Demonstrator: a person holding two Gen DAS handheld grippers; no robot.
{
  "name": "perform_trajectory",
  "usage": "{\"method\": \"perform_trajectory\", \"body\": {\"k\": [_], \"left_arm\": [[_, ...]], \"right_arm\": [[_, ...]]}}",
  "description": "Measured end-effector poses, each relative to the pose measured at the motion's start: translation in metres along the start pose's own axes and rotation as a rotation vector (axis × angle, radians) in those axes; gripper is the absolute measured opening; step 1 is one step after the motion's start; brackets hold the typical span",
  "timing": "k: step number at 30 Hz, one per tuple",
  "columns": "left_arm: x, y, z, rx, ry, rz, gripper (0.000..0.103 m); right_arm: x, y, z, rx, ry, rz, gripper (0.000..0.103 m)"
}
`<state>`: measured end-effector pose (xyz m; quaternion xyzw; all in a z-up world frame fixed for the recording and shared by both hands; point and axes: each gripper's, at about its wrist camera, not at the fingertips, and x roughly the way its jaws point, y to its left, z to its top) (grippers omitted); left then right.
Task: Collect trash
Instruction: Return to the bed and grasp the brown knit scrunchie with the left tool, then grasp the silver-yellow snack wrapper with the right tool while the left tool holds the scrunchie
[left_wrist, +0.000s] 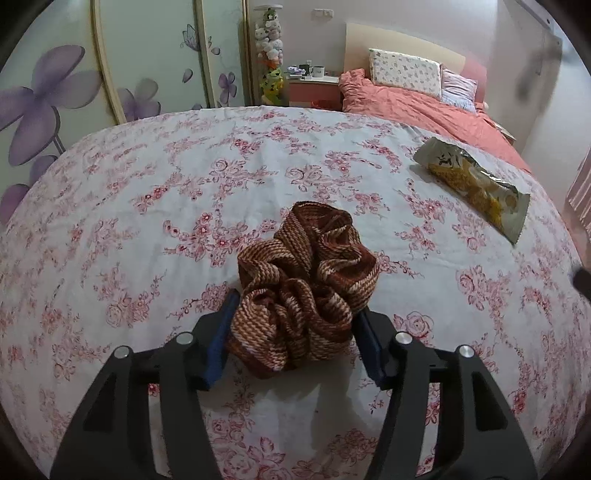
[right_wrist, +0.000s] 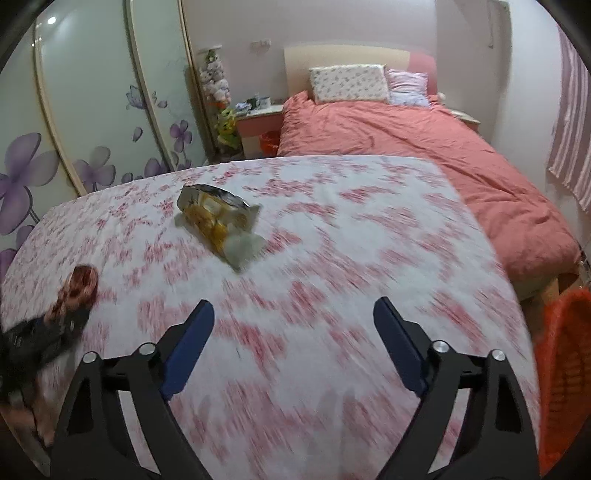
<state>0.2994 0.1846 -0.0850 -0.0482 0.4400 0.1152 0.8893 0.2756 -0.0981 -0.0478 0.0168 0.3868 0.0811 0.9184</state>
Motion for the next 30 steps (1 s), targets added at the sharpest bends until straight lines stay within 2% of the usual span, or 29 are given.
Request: {"method": "perform_trajectory", "body": {"k": [4,9,14,17,24,30], "left_arm": [[-0.001,-0.001,-0.001,0.002,0.001,0.001,0.060],[0.000,-0.001,-0.001,0.001,0.002,-0.001,0.060],[0.000,-0.001,-0.001,0.001,0.002,-0.003,0.060],[0.000,-0.001,-0.001,0.001,0.002,-0.003,0.061],[0.000,-0.001,-0.001,0.001,0.002,-0.004,0.062],[0.000,-0.001,-0.001,0.001,0.002,-0.003,0.063]], "right_arm": [[0.038,0.020,0.028,-0.004,0.024,0.001,0.078],[0.068,0.029,0.044,0.015,0.059,0.024,0.068],[0.075,0.021,0.038,0.055,0.090,0.090,0.025],[0.063,0.012,0.030,0.070,0.083,0.137,0.010],[0.018,-0.019,-0.012,0.095,0.066,0.159,0.007],[-0.023,-0.045,-0.050,0.071,0.052,0.105,0.008]]}}
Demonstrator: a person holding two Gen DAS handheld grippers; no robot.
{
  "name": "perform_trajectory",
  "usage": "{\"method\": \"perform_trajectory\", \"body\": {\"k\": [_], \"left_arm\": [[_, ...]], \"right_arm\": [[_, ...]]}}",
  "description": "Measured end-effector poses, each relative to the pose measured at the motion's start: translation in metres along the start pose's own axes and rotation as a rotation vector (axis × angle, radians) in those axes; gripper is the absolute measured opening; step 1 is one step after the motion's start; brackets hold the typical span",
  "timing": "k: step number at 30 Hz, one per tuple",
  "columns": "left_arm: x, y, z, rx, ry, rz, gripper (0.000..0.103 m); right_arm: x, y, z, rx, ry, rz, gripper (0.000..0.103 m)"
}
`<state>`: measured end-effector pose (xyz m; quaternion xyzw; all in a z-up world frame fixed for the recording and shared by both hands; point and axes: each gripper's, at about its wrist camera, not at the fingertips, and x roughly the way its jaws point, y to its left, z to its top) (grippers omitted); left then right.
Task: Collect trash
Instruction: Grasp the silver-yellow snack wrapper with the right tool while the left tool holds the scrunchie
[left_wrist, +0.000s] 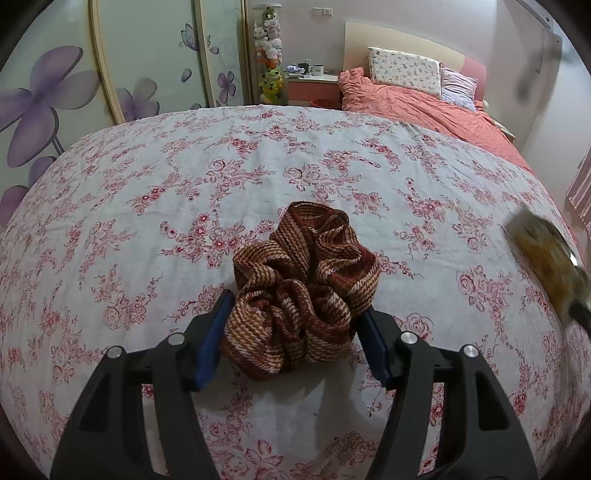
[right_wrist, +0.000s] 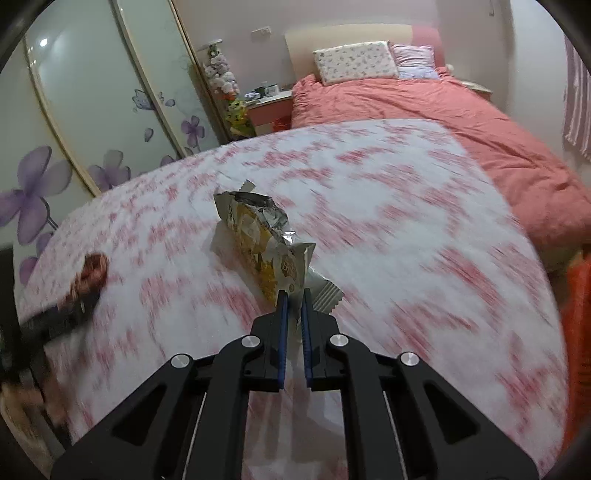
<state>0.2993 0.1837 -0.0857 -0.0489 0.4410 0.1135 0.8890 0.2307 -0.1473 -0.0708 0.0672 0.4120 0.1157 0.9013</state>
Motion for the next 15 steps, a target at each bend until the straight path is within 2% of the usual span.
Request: {"method": "perform_trajectory", "body": {"k": [1,3,4,5,6,7,11,15], "left_arm": [[0.000,0.000,0.000,0.000,0.000,0.000,0.063],[0.000,0.000,0.000,0.000,0.000,0.000,0.063],[0.000,0.000,0.000,0.000,0.000,0.000,0.063],[0.000,0.000,0.000,0.000,0.000,0.000,0.063],[0.000,0.000,0.000,0.000,0.000,0.000,0.063],[0.000,0.000,0.000,0.000,0.000,-0.001,0.063],[0.000,0.000,0.000,0.000,0.000,0.000,0.063],[0.000,0.000,0.000,0.000,0.000,0.000,0.064]], "right_arm": [[-0.005,-0.003,-0.005,-0.003,0.001,-0.002,0.008],[-0.009,-0.005,-0.007,-0.012,0.005,-0.008,0.015],[-0.010,-0.007,-0.004,-0.013,0.003,-0.014,0.030],[-0.008,-0.008,-0.001,-0.012,-0.002,-0.023,0.052],[-0.008,-0.009,0.002,-0.007,-0.010,-0.031,0.059],[-0.007,-0.009,0.004,-0.001,-0.021,-0.033,0.062],[0.004,-0.003,0.015,-0.012,-0.033,-0.082,0.066],[0.022,0.007,0.025,-0.054,-0.013,-0.111,0.067]]}}
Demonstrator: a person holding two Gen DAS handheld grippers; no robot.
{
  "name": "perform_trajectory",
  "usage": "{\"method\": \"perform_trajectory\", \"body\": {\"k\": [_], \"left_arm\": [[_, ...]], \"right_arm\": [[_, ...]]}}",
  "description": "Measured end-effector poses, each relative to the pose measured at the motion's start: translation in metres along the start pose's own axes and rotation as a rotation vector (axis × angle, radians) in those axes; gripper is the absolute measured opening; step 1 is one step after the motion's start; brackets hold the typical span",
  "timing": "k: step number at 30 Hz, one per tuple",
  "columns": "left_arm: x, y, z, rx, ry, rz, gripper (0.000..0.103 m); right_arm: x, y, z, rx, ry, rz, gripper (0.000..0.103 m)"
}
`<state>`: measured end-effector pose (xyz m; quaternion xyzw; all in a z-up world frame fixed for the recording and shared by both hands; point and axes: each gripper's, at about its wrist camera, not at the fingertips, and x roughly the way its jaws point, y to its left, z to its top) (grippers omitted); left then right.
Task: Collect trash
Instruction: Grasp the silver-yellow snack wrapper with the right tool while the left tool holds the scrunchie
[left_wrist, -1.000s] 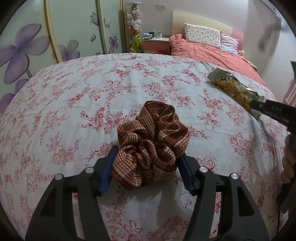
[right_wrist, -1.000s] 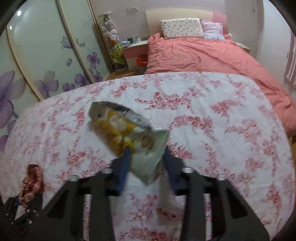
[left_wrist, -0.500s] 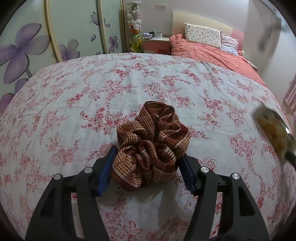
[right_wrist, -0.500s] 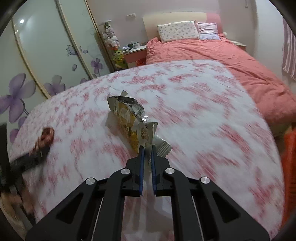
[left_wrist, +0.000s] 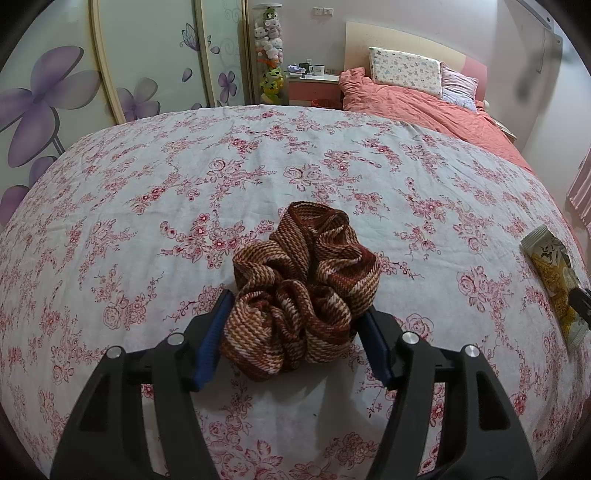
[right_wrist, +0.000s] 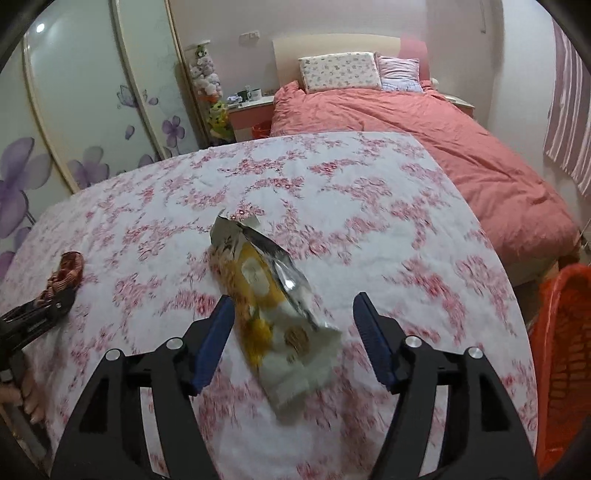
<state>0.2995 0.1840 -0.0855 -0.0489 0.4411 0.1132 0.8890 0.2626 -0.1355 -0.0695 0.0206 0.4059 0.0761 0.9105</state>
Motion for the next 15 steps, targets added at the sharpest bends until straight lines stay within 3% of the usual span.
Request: {"method": "perform_trajectory", "body": {"k": [3,8,15], "left_arm": [[0.000,0.000,0.000,0.000,0.000,-0.001,0.064],[0.000,0.000,0.000,-0.001,0.000,-0.001,0.064],[0.002,-0.003,0.002,0.012,0.003,-0.019,0.072]], "right_arm": [[0.011,0.006,0.004,-0.025,0.037,0.001,0.066],[0.006,0.011,-0.003,-0.017,0.064,0.067,0.049],[0.006,0.017,-0.006,0.000,0.068,0.071,0.049]]}}
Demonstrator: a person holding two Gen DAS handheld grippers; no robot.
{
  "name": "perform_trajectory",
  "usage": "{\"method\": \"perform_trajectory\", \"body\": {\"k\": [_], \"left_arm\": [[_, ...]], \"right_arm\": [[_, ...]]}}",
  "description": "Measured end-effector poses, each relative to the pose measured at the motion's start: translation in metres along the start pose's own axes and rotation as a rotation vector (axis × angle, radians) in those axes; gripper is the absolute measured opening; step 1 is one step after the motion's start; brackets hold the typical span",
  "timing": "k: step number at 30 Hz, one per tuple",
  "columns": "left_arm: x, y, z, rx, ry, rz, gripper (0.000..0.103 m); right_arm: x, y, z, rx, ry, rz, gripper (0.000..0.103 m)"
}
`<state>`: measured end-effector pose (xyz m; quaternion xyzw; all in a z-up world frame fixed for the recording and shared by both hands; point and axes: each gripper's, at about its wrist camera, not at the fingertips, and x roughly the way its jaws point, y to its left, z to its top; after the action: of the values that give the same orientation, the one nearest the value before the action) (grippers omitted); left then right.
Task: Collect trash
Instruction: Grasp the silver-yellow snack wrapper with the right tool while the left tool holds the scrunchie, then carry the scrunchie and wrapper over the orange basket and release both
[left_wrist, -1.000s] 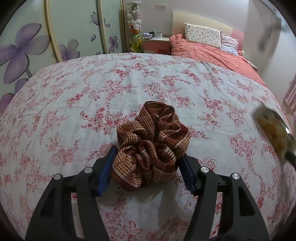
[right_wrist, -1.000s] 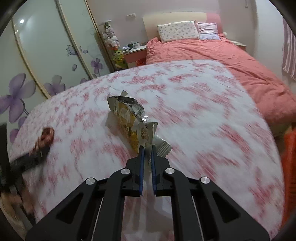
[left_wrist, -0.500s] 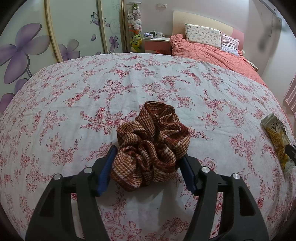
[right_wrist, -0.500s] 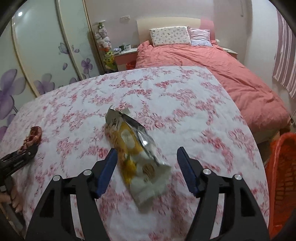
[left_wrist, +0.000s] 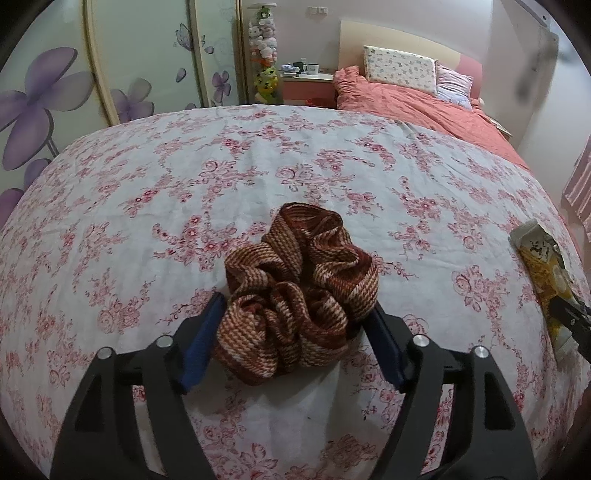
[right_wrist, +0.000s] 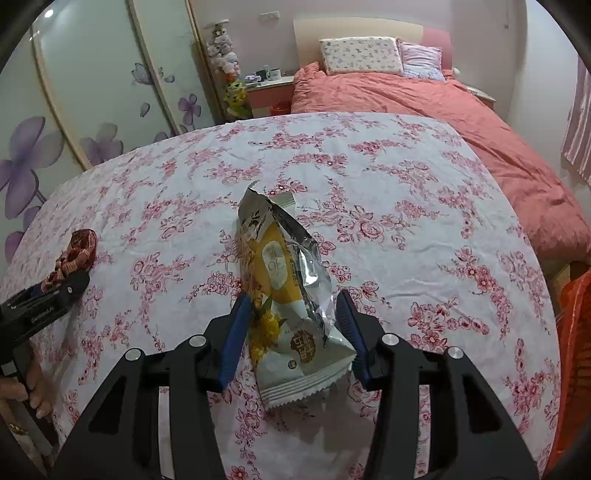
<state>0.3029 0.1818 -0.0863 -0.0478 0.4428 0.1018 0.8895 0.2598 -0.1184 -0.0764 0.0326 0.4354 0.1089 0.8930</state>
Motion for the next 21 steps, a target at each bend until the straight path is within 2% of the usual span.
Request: {"method": "perform_trajectory", "body": {"k": [3,7,8,12,21], "left_arm": [[0.001,0.001,0.002,-0.009,-0.005,-0.014,0.072],[0.002,0.000,0.006,-0.014,-0.017,-0.020,0.056],[0.002,-0.001,0.006,-0.016,-0.020,-0.023,0.051],[-0.004,-0.002,0.006,-0.013,-0.040,-0.025,0.040],[-0.035,-0.024,0.006,0.031,-0.093,-0.040,0.039]], "right_arm": [[-0.001,0.000,0.000,-0.010,-0.003,-0.004,0.046],[-0.008,-0.002,-0.003,-0.006,-0.014,0.017,0.024],[-0.011,-0.003,-0.003,-0.004,-0.018,0.020,0.021],[-0.019,-0.005,-0.006,0.010,-0.027,0.022,0.018],[-0.049,-0.015,-0.016,0.034,-0.072,0.016,0.015]]}}
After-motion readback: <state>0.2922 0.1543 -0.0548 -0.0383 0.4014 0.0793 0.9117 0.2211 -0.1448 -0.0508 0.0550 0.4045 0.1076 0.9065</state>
